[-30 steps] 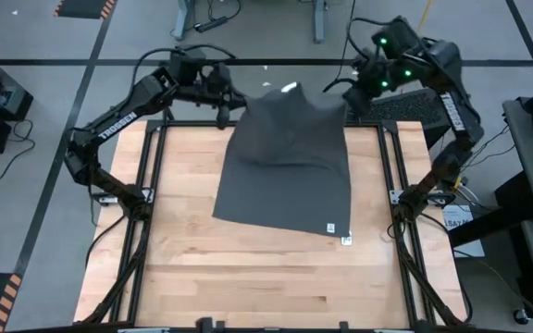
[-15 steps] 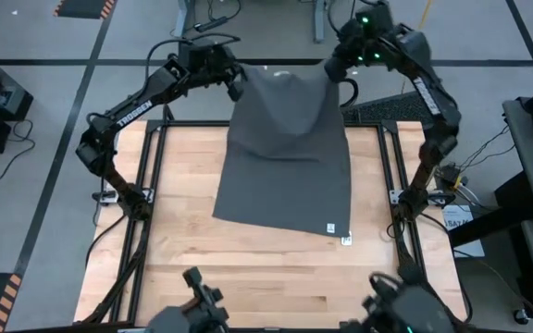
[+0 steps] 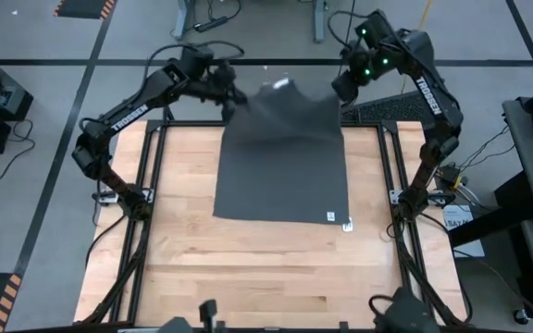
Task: Roll towel
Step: Fold the gray towel on the center of table
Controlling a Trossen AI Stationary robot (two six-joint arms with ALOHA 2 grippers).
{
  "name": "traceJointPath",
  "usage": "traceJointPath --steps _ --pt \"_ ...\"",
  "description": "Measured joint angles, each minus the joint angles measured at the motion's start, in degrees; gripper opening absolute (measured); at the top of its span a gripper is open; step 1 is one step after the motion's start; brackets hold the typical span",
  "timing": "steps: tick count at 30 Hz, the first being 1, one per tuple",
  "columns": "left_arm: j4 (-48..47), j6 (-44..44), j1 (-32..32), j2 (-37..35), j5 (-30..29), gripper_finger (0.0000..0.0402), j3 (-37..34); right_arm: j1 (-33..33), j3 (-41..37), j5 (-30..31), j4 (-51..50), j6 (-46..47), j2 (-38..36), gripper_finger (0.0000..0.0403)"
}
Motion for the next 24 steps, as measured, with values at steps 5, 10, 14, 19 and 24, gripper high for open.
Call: traceJointPath --steps 5,10,14,19,24 --pt "-10.7 6.0 -1.6 0.0 -3.5 0.0002 -2.5 2.0 -0.8 -1.3 -2.6 -0.3 0.2 0.0" --pt "-18.2 9.9 -2.6 0.0 -4.2 0.0002 -4.4 3.4 -5.4 -7.6 -2.9 2.8 -0.3 0.0" --pt "-19.5 9.7 -3.0 0.0 -4.5 0.0002 -7.3 5.7 -13.3 -7.6 -2.8 4.7 -1.5 0.0" --pt "-19.5 8.9 -4.2 0.0 -6.2 0.0002 -10.5 7.1 -27.5 -7.7 -2.8 6.6 -5.9 0.0" --pt "-21.4 7.7 -5.9 0.0 -4.2 0.0002 -10.8 8.4 -41.0 -8.0 -1.6 6.6 -12.8 0.0"
